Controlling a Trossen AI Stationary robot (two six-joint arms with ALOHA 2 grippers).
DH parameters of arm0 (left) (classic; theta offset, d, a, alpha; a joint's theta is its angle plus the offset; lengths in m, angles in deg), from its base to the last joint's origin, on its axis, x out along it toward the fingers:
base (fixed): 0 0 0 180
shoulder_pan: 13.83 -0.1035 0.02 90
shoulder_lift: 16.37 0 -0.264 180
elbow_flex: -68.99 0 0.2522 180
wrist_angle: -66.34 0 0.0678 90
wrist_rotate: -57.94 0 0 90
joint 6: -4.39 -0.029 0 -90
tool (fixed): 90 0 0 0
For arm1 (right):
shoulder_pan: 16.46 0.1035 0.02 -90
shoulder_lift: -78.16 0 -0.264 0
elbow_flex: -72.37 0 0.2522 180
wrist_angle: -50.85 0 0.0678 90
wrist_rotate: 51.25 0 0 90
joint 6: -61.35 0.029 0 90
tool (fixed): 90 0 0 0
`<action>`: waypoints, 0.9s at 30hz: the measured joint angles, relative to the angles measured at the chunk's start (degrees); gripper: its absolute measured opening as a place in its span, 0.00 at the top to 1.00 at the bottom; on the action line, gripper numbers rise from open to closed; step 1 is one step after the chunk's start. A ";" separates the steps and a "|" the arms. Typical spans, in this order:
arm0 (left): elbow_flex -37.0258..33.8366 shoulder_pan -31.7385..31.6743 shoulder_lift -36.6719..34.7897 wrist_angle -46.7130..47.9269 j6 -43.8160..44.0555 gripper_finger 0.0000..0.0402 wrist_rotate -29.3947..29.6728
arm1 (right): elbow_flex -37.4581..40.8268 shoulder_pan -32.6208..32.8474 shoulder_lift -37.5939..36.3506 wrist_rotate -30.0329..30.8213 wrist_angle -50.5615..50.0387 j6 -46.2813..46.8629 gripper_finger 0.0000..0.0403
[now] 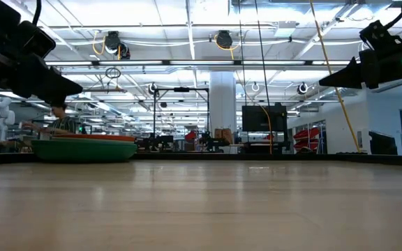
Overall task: Stack plastic plates
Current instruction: Return to Home Position
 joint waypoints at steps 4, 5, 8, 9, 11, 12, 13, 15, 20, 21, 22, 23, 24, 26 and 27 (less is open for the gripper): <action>0.11 0.00 0.35 0.68 -1.58 0.92 0.64 | 0.00 0.00 0.02 -0.01 0.03 1.39 0.76; 0.11 0.00 0.47 0.73 -1.57 0.92 0.64 | 0.02 0.00 0.02 -0.04 0.16 2.89 0.76; 0.11 0.00 0.44 0.76 -1.74 0.92 0.73 | 0.04 0.00 0.02 -0.04 1.70 6.28 0.76; 0.11 0.00 0.44 0.78 -1.51 0.92 0.75 | 0.04 0.00 0.02 -0.07 2.36 6.99 0.76; 0.11 0.00 0.44 0.81 -1.51 0.92 0.80 | 0.04 0.00 0.02 -0.05 3.56 7.63 0.76; 0.11 0.00 0.44 0.84 -1.56 0.92 0.80 | 0.04 0.00 0.02 -0.07 4.26 7.57 0.76; 0.11 0.00 0.44 0.85 -1.54 0.92 0.80 | 0.04 0.00 0.02 -0.07 5.02 7.52 0.76; 0.11 0.00 0.44 0.89 -1.56 0.92 0.80 | 0.11 -0.02 0.02 -0.07 6.15 7.56 0.76; 0.11 0.00 0.44 0.96 -1.56 0.92 0.80 | 0.17 -0.02 0.02 -0.04 8.12 7.56 0.76; 0.11 0.00 0.44 0.97 -1.56 0.92 0.80 | 0.17 -0.02 0.02 -0.06 8.47 7.56 0.76; 0.11 0.00 0.44 0.97 -1.56 0.92 0.81 | 0.17 -0.02 0.02 -0.06 8.59 7.56 0.76; 0.11 0.00 0.44 0.98 -1.56 0.92 0.81 | 0.17 -0.02 0.02 -0.07 8.59 7.56 0.76; 0.11 0.00 0.44 0.98 -1.56 0.92 0.80 | 0.17 -0.02 0.02 -0.07 8.59 7.56 0.76; 0.11 0.00 0.44 1.00 -1.56 0.92 0.82 | 0.17 -0.02 0.02 -0.07 8.63 7.55 0.76; 0.11 0.00 0.44 1.00 -1.56 0.92 0.82 | 0.17 -0.02 0.02 -0.07 8.65 7.56 0.76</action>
